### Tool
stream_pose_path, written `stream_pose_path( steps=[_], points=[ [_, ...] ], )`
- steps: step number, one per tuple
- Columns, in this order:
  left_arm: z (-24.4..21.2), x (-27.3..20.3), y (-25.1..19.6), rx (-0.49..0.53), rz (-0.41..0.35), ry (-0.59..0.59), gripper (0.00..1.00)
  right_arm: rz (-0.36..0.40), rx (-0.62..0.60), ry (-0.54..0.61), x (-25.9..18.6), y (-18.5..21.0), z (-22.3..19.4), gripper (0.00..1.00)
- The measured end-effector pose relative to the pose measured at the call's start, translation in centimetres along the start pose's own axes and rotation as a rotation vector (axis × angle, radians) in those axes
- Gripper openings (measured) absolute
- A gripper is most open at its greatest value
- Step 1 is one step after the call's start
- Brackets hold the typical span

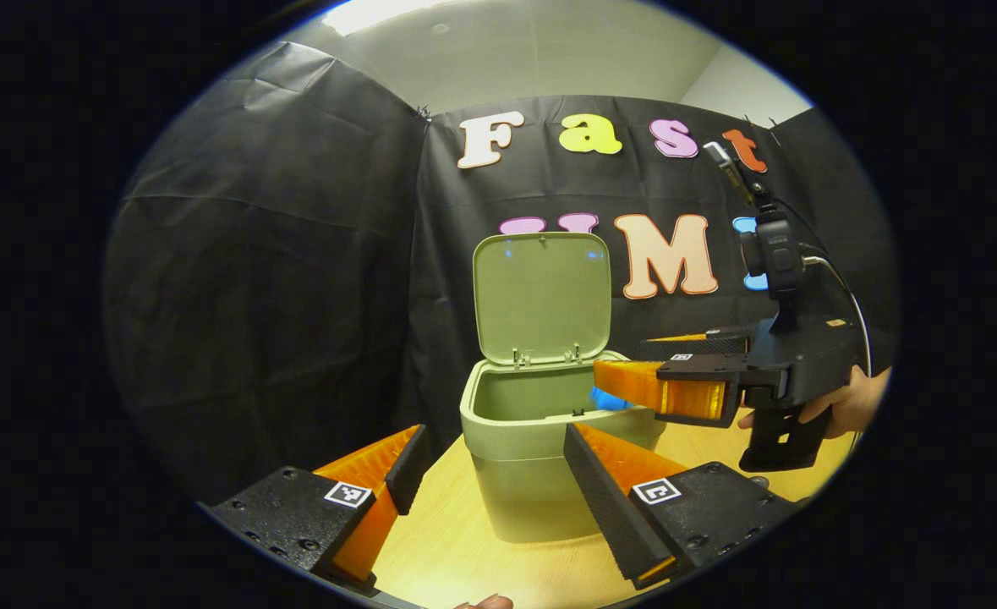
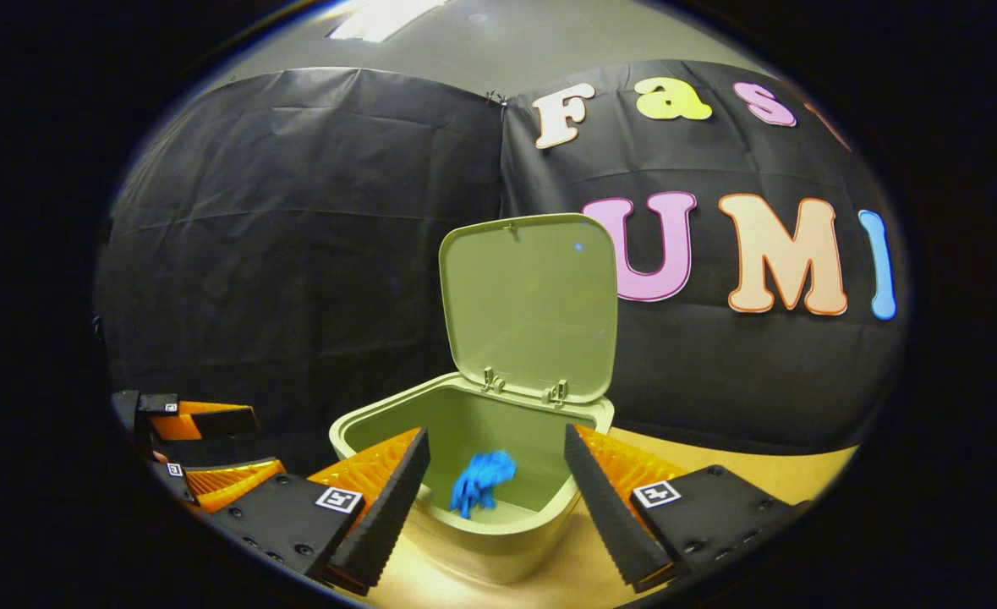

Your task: Press the lid of the desktop garbage bin to open it, pick up the crumpled paper on the desktop and throw it into the bin, then pick up the pop can on the desktop and drop it into the bin, and finally close the garbage bin lid.

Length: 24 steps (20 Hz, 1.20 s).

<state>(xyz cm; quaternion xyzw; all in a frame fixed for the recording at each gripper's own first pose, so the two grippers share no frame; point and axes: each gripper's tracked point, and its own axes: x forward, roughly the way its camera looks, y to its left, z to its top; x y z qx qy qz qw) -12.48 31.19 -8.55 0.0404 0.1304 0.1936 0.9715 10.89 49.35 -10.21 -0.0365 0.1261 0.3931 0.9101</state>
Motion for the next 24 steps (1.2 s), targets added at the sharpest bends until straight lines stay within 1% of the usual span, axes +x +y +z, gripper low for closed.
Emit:
stream_pose_path(
  steps=[2, 4, 9, 10, 11, 12, 16, 19, 22, 24],
  points=[
    [-0.1, 0.0, -1.5, -0.008, -0.023, 0.000, 0.96, -0.028, -0.025, -0.029, -1.4, -1.5, 0.5, 0.98],
    [0.2, 0.1, -3.7, -0.017, -0.059, -0.004, 0.96, -0.070, -0.030, -0.057, -3.5, -3.6, 1.0, 1.00],
    [0.6, 0.1, -10.1, -0.028, -0.154, -0.015, 0.96, -0.216, 0.022, -0.103, -10.3, -11.2, 1.0, 0.98],
    [0.7, 0.1, -11.7, -0.033, -0.177, -0.012, 0.99, -0.247, 0.031, -0.105, -11.8, -12.9, 0.7, 0.98],
    [0.5, 0.0, -13.1, -0.036, -0.199, -0.008, 0.99, -0.279, 0.035, -0.103, -13.3, -14.6, 0.4, 0.98],
    [0.6, -0.1, -14.7, -0.039, -0.223, -0.009, 0.96, -0.310, 0.038, -0.101, -14.8, -16.2, 0.0, 0.98],
    [-0.4, -0.4, -20.1, -0.053, -0.303, 0.012, 0.96, -0.411, 0.061, -0.070, -20.8, -21.5, -2.2, 0.98],
    [-2.7, -0.5, -24.1, -0.063, -0.361, 0.077, 0.96, -0.479, 0.066, -0.053, -25.0, -24.9, -3.6, 0.98],
    [-5.0, -1.1, -27.4, -0.045, -0.418, 0.128, 0.96, -0.538, 0.075, -0.006, -29.2, -27.9, -5.8, 0.98],
    [-7.0, -1.2, -29.3, -0.034, -0.443, 0.164, 0.96, -0.577, 0.076, 0.022, -32.0, -29.6, -7.2, 0.98]
  ],
)
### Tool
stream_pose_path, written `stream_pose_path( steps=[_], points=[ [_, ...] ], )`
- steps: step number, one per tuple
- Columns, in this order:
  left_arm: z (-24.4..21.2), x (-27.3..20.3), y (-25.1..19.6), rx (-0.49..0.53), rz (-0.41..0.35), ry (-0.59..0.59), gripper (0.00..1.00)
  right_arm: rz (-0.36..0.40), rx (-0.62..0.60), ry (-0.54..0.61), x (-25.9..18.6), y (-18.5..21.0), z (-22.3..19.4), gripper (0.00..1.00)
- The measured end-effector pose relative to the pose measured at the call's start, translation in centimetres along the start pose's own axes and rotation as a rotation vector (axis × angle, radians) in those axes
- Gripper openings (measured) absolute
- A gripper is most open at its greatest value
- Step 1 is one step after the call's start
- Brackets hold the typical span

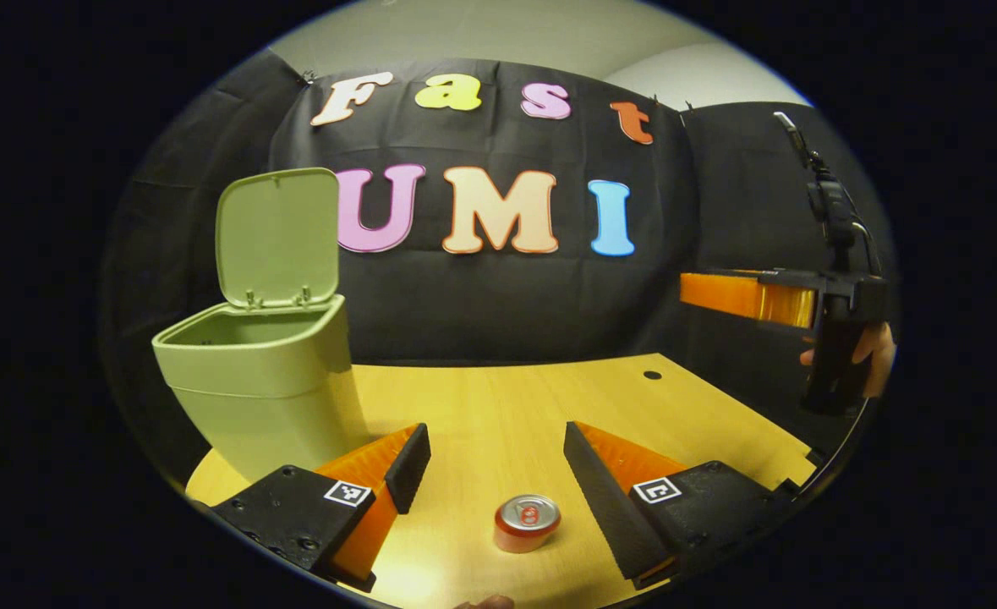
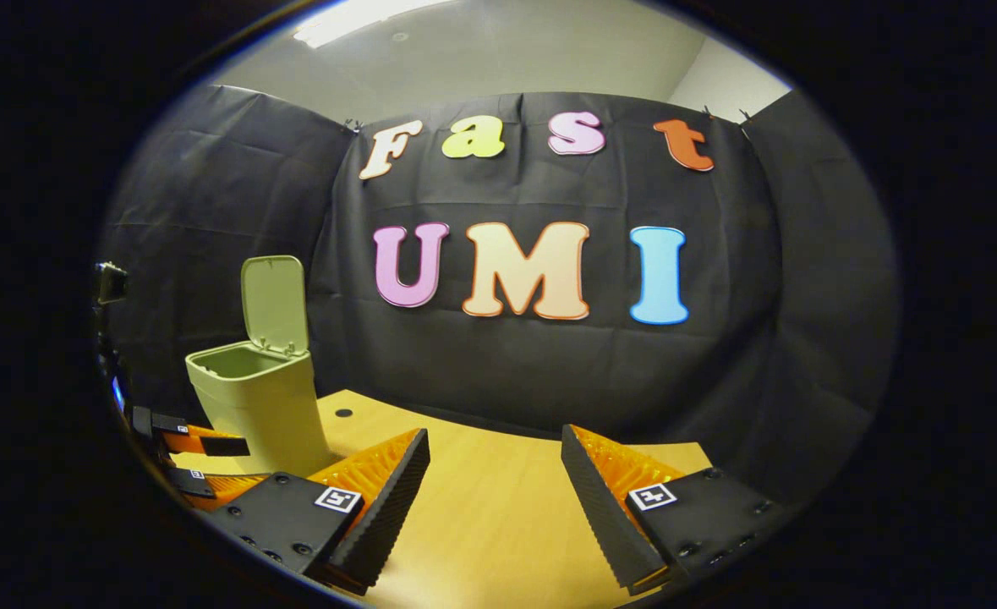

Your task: Press the lid of the desktop garbage bin to open it, pick up the crumpled paper on the desktop and throw it into the bin, then pick up the pop can on the desktop and drop it into the bin, and finally close the garbage bin lid.

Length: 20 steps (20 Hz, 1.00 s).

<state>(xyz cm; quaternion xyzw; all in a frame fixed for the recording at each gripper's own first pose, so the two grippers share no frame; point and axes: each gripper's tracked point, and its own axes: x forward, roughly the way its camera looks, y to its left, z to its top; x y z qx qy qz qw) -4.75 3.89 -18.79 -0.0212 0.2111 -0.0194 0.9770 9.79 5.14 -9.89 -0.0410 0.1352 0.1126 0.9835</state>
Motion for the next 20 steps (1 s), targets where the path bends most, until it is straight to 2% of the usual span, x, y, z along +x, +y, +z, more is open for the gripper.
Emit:
stream_pose_path(
  steps=[3, 10, 11, 12, 17, 19, 20],
  points=[
    [-3.1, 1.2, -1.3, -0.009, -0.008, 0.061, 0.96, -0.051, -0.013, 0.037, -2.1, -3.6, -1.9, 0.98],
    [-10.7, 3.1, -0.5, -0.039, 0.054, 0.194, 0.96, -0.140, -0.044, 0.111, -5.9, -8.8, -4.9, 0.98],
    [-11.9, 3.3, -0.6, -0.035, 0.054, 0.216, 0.96, -0.149, -0.044, 0.116, -6.3, -9.3, -5.1, 0.96],
    [-12.9, 3.5, -0.6, -0.033, 0.053, 0.239, 0.95, -0.156, -0.041, 0.123, -6.7, -9.6, -5.3, 0.99],
    [-16.2, 4.6, -0.4, -0.032, 0.043, 0.319, 0.96, -0.181, -0.040, 0.129, -7.5, -10.2, -5.7, 0.99],
    [-16.7, 4.6, -1.2, -0.053, -0.015, 0.339, 0.96, -0.177, -0.040, 0.133, -7.5, -9.8, -5.9, 0.99],
    [-16.6, 4.6, -1.2, -0.066, -0.016, 0.336, 0.90, -0.175, -0.041, 0.134, -7.4, -9.5, -6.1, 0.99]
  ],
)
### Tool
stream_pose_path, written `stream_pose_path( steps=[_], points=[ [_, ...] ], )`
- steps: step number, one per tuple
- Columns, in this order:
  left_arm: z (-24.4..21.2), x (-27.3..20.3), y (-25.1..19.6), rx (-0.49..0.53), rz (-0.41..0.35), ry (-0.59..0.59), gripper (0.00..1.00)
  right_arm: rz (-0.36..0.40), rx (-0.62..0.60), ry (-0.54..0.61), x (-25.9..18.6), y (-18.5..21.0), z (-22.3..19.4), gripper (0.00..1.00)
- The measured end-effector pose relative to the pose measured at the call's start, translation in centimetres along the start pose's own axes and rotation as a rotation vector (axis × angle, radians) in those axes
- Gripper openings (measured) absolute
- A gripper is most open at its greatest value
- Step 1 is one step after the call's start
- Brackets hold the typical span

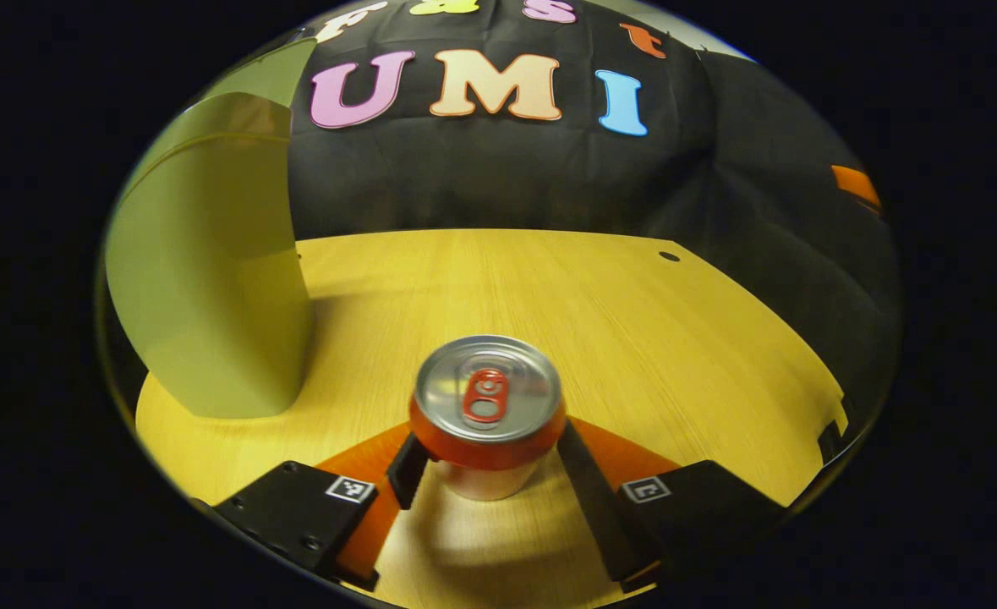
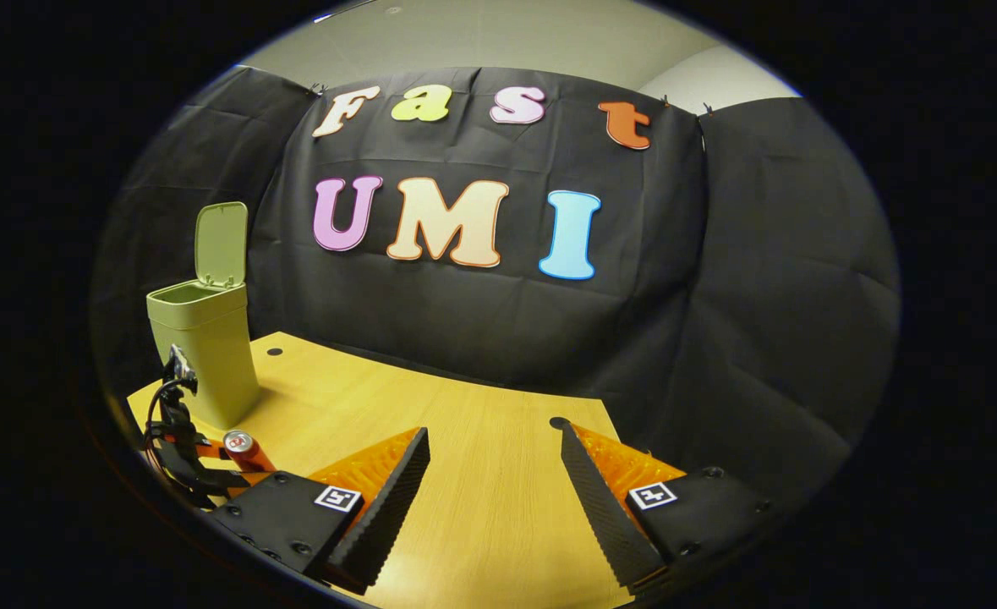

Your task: Press the lid of the desktop garbage bin to open it, pick up the crumpled paper on the desktop and throw it into the bin, then pick up the pop can on the desktop and drop it into the bin, and finally close the garbage bin lid.

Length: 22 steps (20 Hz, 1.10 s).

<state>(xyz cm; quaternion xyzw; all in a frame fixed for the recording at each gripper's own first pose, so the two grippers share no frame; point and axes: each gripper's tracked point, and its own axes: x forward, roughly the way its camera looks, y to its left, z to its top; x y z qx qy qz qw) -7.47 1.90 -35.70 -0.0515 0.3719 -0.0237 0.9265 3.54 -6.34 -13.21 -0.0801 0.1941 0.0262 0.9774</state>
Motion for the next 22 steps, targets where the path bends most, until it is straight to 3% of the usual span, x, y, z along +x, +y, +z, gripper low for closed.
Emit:
stream_pose_path(
  steps=[1, 7, 13, 19, 22],
  points=[
    [0.6, -0.7, 0.2, -0.003, 0.009, -0.015, 0.79, 0.004, 0.001, -0.002, 0.0, 0.3, 0.0, 0.99],
    [8.0, -3.2, 0.7, 0.080, 0.017, -0.151, 0.78, 0.040, 0.028, -0.026, 0.4, 2.5, 0.6, 0.99],
    [18.6, -7.2, 2.4, 0.047, 0.046, -0.364, 0.78, 0.067, 0.063, -0.027, 0.6, 4.2, -0.3, 0.99],
    [27.9, -11.4, 6.2, 0.067, 0.141, -0.557, 0.78, 0.066, 0.117, -0.003, 0.5, 4.6, -2.1, 0.99],
    [31.0, -13.3, 9.2, 0.015, 0.197, -0.613, 0.77, 0.054, 0.135, 0.007, 0.4, 4.4, -2.8, 0.99]
  ],
)
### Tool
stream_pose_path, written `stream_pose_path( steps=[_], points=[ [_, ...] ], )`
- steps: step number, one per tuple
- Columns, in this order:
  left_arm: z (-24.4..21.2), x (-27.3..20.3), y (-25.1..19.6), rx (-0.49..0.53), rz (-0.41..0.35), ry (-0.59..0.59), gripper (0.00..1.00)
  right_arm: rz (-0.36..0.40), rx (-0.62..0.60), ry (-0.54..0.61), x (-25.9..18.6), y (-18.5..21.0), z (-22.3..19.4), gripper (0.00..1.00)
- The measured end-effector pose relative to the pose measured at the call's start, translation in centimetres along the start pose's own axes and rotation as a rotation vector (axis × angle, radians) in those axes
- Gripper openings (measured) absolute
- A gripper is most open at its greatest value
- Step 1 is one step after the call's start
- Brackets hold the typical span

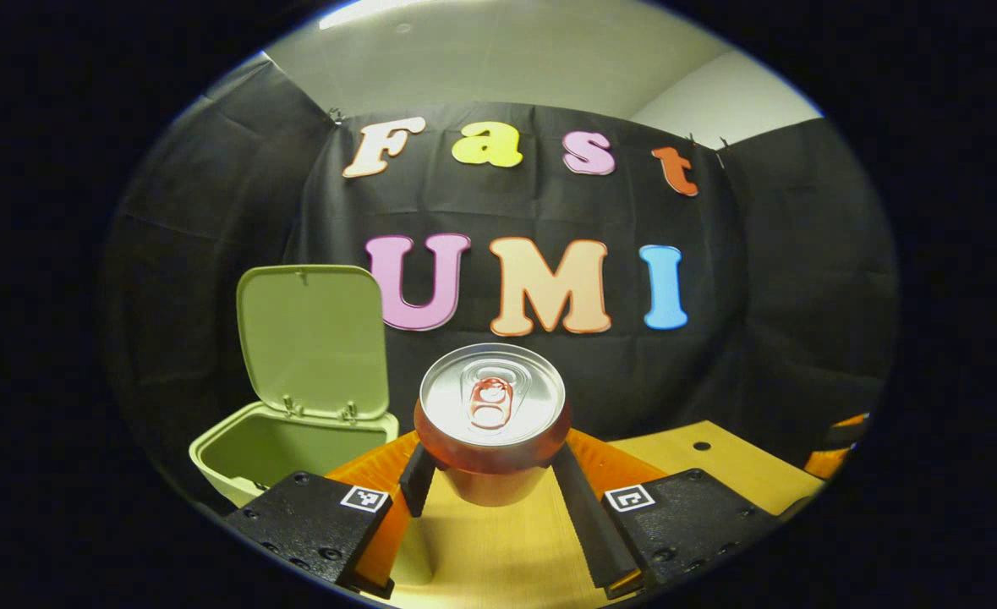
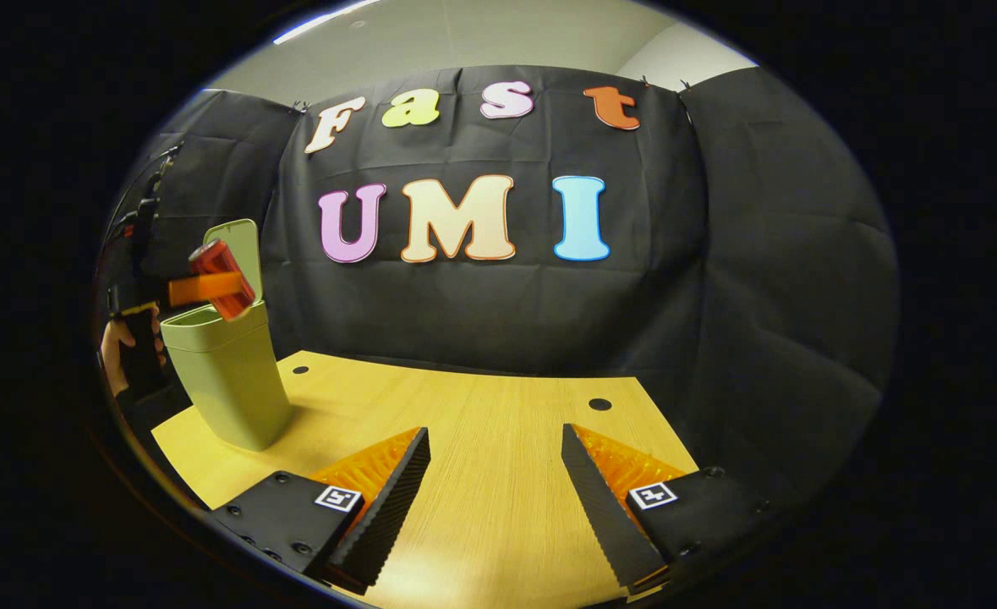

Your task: Press the lid of the desktop garbage bin to open it, pick up the crumpled paper on the desktop and throw it into the bin, then pick up the pop can on the desktop and drop it into the bin, and finally close the garbage bin lid.

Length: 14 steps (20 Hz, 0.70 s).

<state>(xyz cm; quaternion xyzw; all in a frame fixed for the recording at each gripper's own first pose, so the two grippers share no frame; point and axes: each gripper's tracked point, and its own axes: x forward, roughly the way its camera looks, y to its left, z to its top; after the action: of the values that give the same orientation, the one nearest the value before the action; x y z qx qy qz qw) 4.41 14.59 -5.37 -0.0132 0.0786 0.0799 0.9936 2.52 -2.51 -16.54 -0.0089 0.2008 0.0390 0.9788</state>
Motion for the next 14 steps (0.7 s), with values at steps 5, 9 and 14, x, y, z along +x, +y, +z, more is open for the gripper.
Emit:
stream_pose_path(
  steps=[5, 9, 14],
  points=[
    [2.1, 0.7, 6.5, 0.030, 0.125, -0.040, 0.77, -0.011, 0.015, 0.005, 0.4, 0.3, -0.2, 0.99],
    [0.7, 0.4, 10.7, 0.017, 0.195, -0.004, 0.78, -0.007, 0.007, 0.012, 1.1, 1.3, -0.2, 0.99],
    [-0.9, 0.0, 14.3, 0.030, 0.248, 0.040, 0.79, 0.007, -0.014, 0.017, 2.1, 3.6, 0.1, 0.99]
  ],
)
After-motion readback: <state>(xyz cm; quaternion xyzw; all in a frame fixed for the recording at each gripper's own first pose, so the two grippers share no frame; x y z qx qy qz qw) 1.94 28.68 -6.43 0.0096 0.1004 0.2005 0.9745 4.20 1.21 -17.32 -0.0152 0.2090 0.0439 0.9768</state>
